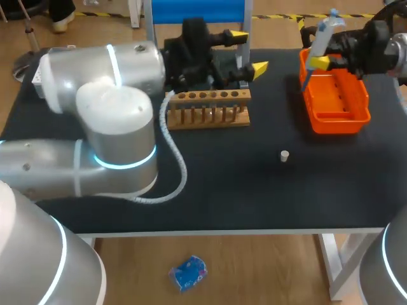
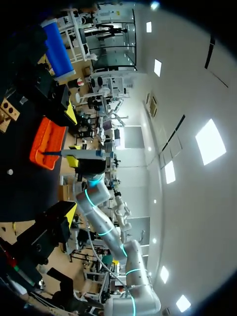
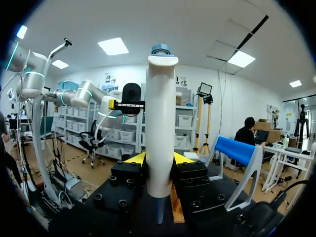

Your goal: Invert the test tube, pick up the pipette, mount the tip to pipette, aspirate from beaker and dispense into the tube, eject the tip, return the pipette, and cap with the stopper.

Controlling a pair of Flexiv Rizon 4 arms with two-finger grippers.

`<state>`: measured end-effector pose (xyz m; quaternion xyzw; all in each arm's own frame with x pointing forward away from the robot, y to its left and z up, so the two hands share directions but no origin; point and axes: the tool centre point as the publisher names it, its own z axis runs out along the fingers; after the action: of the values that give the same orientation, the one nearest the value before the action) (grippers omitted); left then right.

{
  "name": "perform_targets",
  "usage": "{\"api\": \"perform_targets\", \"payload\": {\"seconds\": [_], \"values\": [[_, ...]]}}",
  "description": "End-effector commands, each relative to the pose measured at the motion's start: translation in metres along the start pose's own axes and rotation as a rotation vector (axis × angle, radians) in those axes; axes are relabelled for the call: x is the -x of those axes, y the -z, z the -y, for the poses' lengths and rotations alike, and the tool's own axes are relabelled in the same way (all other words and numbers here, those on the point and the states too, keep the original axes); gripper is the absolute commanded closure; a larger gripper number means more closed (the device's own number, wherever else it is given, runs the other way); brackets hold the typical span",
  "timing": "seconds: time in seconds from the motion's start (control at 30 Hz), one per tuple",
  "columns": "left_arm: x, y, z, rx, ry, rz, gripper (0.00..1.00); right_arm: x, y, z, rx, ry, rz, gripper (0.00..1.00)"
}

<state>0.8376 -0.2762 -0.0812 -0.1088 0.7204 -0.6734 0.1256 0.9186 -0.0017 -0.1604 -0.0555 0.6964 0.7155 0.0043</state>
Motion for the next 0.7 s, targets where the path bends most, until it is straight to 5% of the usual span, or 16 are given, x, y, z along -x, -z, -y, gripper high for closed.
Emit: {"api": "perform_targets", "payload": {"seconds": [0.03,0.7], "values": [[0.0027,0.0496,-0.0099,-0.084,-0.001,-0.011,0.00,-0.0174,-0.0378,-0.0099,-0.029,0.013,0.040,1.00],[0.0050,0.0496,-0.0138,-0.075,-0.009,-0.013,0.00,-0.0194,-0.0424,-0.0109,-0.025,0.015,0.037,1.00]]}}
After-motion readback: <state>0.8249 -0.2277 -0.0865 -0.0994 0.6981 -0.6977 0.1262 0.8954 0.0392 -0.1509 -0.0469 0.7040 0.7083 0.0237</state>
